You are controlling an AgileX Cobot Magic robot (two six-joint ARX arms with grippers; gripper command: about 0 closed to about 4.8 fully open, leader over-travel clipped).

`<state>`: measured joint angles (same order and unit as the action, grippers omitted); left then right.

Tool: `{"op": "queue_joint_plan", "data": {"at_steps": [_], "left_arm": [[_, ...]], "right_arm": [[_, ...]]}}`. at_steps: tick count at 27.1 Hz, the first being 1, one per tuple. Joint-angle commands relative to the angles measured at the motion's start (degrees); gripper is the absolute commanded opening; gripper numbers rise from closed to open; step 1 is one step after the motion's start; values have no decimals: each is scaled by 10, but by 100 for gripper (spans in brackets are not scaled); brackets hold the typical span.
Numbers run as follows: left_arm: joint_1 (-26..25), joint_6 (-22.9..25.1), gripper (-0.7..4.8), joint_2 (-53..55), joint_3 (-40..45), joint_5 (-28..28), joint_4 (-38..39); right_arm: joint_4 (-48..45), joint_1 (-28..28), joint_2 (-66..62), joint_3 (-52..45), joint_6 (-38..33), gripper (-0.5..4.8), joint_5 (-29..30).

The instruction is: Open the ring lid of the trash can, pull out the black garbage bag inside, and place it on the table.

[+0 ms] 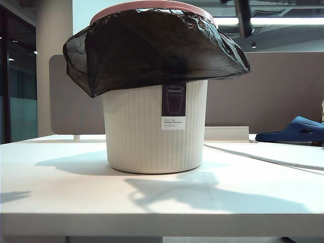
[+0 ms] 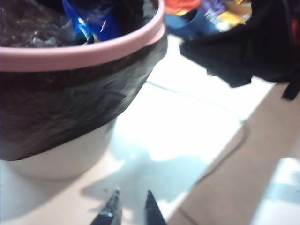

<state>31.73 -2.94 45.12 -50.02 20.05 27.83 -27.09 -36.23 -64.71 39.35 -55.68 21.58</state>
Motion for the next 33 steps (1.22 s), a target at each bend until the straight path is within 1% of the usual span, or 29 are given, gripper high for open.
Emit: {"op": "queue_joint_plan", "data": {"at_steps": [1, 3, 5, 6, 9, 11, 12, 15, 22, 26, 29, 33], "left_arm": [[29, 22, 67, 8, -3, -90, -28], [41, 23, 67, 14, -3, -105, -44], [44, 23, 67, 17, -3, -104, -70], [44, 23, 67, 18, -3, -104, -83], [44, 22, 67, 21, -3, -104, -104], [44, 21, 67, 21, -3, -104, -112], [44, 21, 67, 21, -3, -104, -113], [44, 21, 67, 21, -3, -104, -112], [44, 21, 67, 21, -3, -104, -112], [44, 21, 67, 21, -3, -104, -112], [44, 21, 67, 23, -3, -103, -111], [44, 21, 67, 24, -3, -102, -105]], "right_arm": [[-19, 0, -23, 22, -17, -5, -14], [-18, 1, -30, 28, -19, -4, -22], [-19, 1, -30, 31, -32, 37, -35], [-19, 2, -30, 31, -43, 86, -41], [-19, 5, -30, 32, -51, 107, -42], [-19, 5, -30, 32, -72, 163, -50], [-19, 5, -30, 32, -74, 176, -49], [-20, 5, -29, 32, -79, 177, -37], [-18, 3, -28, 32, -108, 177, 13], [15, 3, -28, 32, -107, 178, 13], [18, 3, -28, 31, -107, 181, 12], [18, 3, -28, 31, -108, 181, -12]]}}
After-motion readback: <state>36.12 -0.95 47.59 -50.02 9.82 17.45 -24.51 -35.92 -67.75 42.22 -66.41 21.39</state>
